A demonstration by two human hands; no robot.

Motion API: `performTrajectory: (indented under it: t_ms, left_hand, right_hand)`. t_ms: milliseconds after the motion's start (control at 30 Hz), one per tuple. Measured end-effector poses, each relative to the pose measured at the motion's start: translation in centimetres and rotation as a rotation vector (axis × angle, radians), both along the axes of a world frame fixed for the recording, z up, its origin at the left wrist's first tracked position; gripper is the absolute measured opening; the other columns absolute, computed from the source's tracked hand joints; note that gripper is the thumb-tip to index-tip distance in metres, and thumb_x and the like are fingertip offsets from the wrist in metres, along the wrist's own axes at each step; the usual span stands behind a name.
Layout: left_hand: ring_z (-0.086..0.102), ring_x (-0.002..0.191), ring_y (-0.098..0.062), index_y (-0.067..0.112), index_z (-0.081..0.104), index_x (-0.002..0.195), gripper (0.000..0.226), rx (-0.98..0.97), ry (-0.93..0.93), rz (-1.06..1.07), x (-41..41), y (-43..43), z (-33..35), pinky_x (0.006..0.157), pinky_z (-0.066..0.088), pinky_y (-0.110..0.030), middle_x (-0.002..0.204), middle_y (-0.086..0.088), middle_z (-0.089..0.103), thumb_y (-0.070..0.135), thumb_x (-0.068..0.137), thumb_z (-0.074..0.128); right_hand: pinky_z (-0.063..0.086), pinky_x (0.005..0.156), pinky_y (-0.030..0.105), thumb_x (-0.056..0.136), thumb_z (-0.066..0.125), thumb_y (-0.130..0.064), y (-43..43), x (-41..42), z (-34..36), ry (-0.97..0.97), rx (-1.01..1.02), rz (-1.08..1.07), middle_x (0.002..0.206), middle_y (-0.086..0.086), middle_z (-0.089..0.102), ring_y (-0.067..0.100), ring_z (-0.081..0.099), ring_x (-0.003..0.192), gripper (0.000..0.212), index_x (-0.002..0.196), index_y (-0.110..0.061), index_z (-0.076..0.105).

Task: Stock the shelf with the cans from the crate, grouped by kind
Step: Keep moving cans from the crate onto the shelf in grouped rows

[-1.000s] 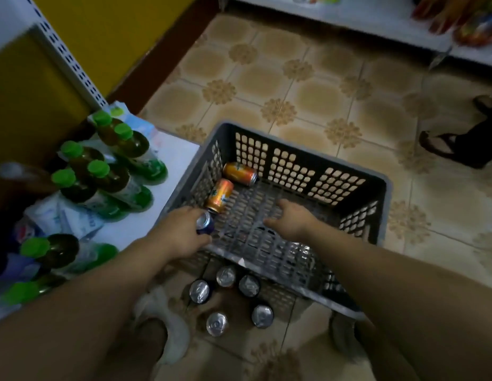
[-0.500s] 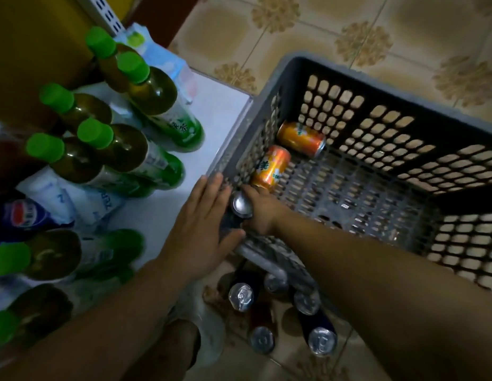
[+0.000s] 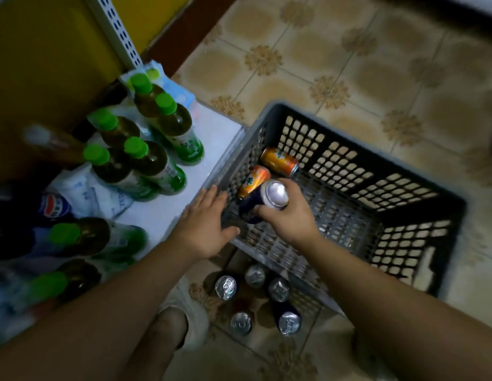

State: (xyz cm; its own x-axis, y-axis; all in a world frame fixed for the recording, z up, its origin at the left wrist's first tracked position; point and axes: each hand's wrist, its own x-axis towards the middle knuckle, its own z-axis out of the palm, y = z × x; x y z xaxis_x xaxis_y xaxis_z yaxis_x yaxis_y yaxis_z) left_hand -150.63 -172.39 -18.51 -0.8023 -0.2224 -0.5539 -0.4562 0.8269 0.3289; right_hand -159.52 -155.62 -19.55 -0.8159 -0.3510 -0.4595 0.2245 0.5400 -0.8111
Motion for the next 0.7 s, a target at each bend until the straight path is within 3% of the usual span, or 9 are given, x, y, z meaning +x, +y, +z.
performTrajectory:
  t_ms: [100, 200, 300, 367, 433, 533, 600, 700]
  left_hand:
    - [0.009, 0.146, -0.016, 0.022, 0.01, 0.152, 0.092, 0.173, 0.108, 0.089, 0.2, 1.7, 5.3, 0.118, 0.016, -0.034, 0.16, 0.001, 0.006, 0.043, 0.083, 0.066]
    - [0.039, 0.129, -0.012, 0.026, 0.023, 0.147, 0.082, 0.38, 0.246, 0.229, 0.7, 3.3, 11.6, 0.1, 0.036, -0.028, 0.142, 0.006, 0.038, 0.031, 0.081, 0.072]
    - [0.057, 0.103, -0.011, 0.034, 0.021, 0.145, 0.073, 0.728, 0.352, 0.559, 1.9, 4.6, 19.3, 0.091, 0.046, -0.035, 0.111, 0.013, 0.055, 0.023, 0.088, 0.066]
    - [0.063, 0.09, -0.017, 0.04, 0.027, 0.138, 0.051, 0.991, 0.389, 0.766, 3.4, 5.0, 24.2, 0.091, 0.048, -0.047, 0.102, 0.011, 0.06, 0.029, 0.096, 0.053]
    - [0.066, 0.084, -0.027, 0.037, 0.039, 0.125, 0.028, 1.153, 0.461, 0.854, 5.0, 5.1, 28.9, 0.083, 0.052, -0.051, 0.107, 0.001, 0.062, 0.035, 0.098, 0.047]
    - [0.067, 0.076, -0.026, 0.025, 0.052, 0.11, 0.015, 1.14, 0.666, 0.87, 7.9, 4.9, 34.9, 0.063, 0.055, -0.041, 0.106, -0.007, 0.064, 0.028, 0.096, 0.052]
    - [0.066, 0.078, -0.024, 0.022, 0.053, 0.106, 0.016, 1.067, 0.802, 0.816, 10.3, 4.3, 38.4, 0.062, 0.055, -0.038, 0.105, -0.01, 0.064, 0.016, 0.092, 0.058]
    - [0.064, 0.089, -0.025, 0.025, 0.054, 0.108, 0.037, 0.961, 0.948, 0.691, 14.8, 3.1, 42.6, 0.068, 0.054, -0.036, 0.108, -0.009, 0.062, -0.001, 0.084, 0.063]
  right_hand:
    - [0.045, 0.068, 0.014, 0.077, 0.078, -0.021, 1.3, 0.2, 6.8, 0.044, -0.118, -0.064, 0.098, -0.019, 0.058, 0.001, 0.059, 0.087, 0.053, 0.121, -0.026, 0.048]
    - [0.049, 0.069, 0.019, 0.076, 0.078, -0.015, 1.8, 0.8, 13.7, 0.097, -0.225, -0.095, 0.098, -0.009, 0.061, 0.004, 0.061, 0.085, 0.045, 0.11, -0.022, 0.05]
    - [0.056, 0.082, 0.04, 0.071, 0.08, -0.02, 2.2, 2.5, 20.3, 0.126, -0.314, -0.099, 0.109, -0.004, 0.057, 0.016, 0.061, 0.097, 0.055, 0.114, -0.025, 0.047]
    - [0.056, 0.084, 0.04, 0.072, 0.08, -0.015, 2.5, 4.2, 24.7, 0.165, -0.375, -0.072, 0.113, -0.001, 0.055, 0.016, 0.06, 0.099, 0.059, 0.117, -0.025, 0.044]
    - [0.056, 0.084, 0.035, 0.07, 0.081, -0.011, 2.8, 6.2, 28.5, 0.229, -0.434, -0.008, 0.118, 0.002, 0.052, 0.017, 0.059, 0.102, 0.064, 0.119, -0.025, 0.041]
    - [0.056, 0.072, 0.023, 0.065, 0.084, -0.013, 2.4, 10.3, 33.4, 0.36, -0.47, 0.149, 0.114, 0.0, 0.05, 0.012, 0.061, 0.095, 0.071, 0.112, -0.037, 0.038]
    - [0.056, 0.073, 0.026, 0.058, 0.085, -0.028, 1.7, 13.0, 36.0, 0.423, -0.491, 0.217, 0.115, -0.002, 0.049, 0.015, 0.063, 0.095, 0.073, 0.107, -0.051, 0.037]
    - [0.056, 0.084, 0.033, 0.061, 0.082, -0.041, 0.4, 16.5, 39.8, 0.419, -0.49, 0.379, 0.12, -0.008, 0.054, 0.011, 0.064, 0.099, 0.083, 0.13, -0.04, 0.036]
